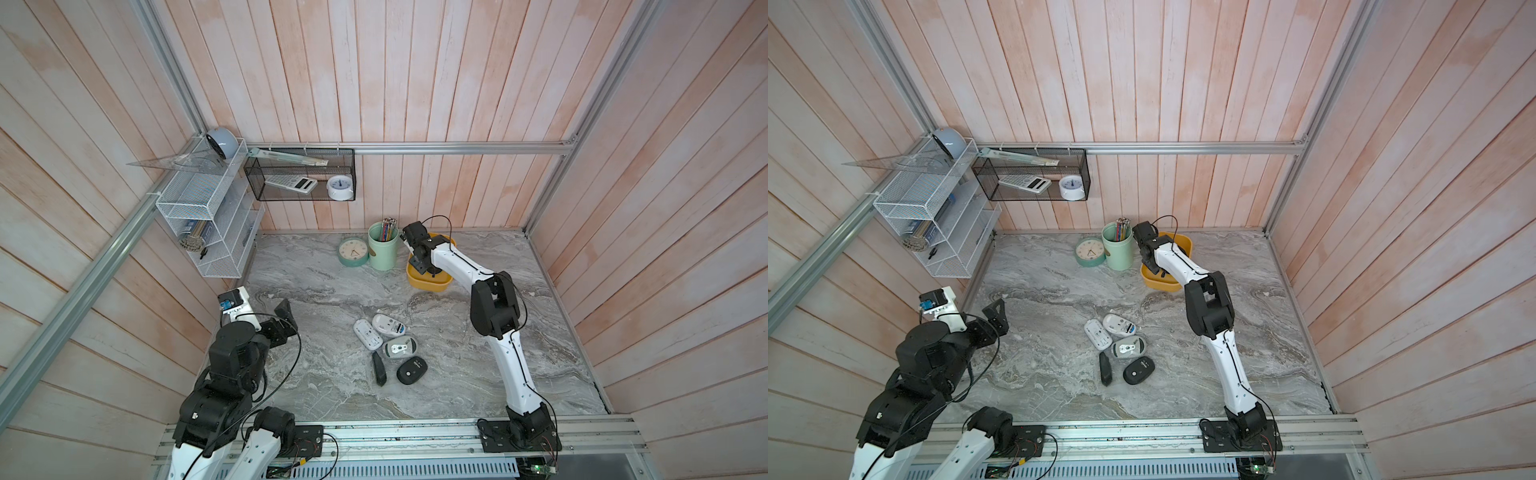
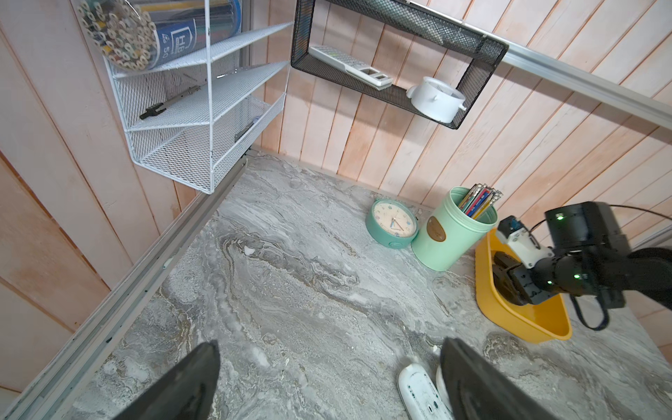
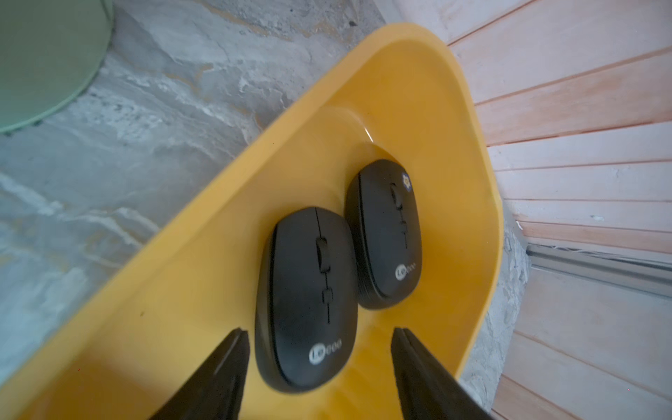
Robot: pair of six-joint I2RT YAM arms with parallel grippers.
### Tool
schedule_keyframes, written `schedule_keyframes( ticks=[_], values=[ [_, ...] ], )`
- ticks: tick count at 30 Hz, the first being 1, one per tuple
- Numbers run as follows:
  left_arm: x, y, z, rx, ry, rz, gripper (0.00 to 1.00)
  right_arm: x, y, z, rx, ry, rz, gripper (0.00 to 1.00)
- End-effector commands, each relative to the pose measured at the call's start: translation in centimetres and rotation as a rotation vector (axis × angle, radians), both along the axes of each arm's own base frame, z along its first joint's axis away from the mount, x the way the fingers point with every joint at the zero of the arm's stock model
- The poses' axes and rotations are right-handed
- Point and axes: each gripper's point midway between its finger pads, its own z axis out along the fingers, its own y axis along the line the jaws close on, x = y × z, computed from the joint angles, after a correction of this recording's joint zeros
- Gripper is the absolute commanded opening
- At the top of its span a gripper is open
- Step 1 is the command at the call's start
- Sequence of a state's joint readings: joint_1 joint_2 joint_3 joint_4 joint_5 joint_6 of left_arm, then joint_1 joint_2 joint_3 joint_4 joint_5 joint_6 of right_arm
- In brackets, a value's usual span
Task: Put the mouse in the storage box
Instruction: Place the mouse in the storage box, then pick up the mouse from the center of the board.
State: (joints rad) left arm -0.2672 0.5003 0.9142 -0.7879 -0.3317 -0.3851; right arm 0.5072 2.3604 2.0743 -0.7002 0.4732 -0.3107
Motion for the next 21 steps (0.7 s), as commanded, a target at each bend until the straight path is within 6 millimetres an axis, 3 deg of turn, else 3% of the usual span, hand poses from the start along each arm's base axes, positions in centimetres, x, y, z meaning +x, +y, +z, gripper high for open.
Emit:
schedule_keyframes(
  ticks=[1, 3, 8, 14, 21],
  values=[
    [0.9, -0.8, -0.9, 0.001, 0.036, -0.037, 1.00, -1.9, 0.2, 6.6, 0.151, -0.101, -0.043, 0.69],
    [1.4, -1.2, -1.5, 0.000, 0.066, -0.051, 1.00, -3.6, 0.0, 8.4, 0.213, -0.126, -0.055, 0.69],
    [2.3, -2.1, -3.1, -0.002, 0.153, -0.082, 1.00, -8.2, -0.6, 10.7, 0.313, -0.149, -0.101, 0.69],
    [3.5, -3.5, -5.8, -0.071, 0.280, -0.099, 1.00, -14.2, -0.4, 10.4, 0.426, -0.128, -0.097, 0.69],
    [5.1, -8.0, -9.6, -0.297, 0.421, -0.205, 1.00, -20.3, -0.4, 9.5, 0.674, -0.103, -0.125, 0.69]
  ],
)
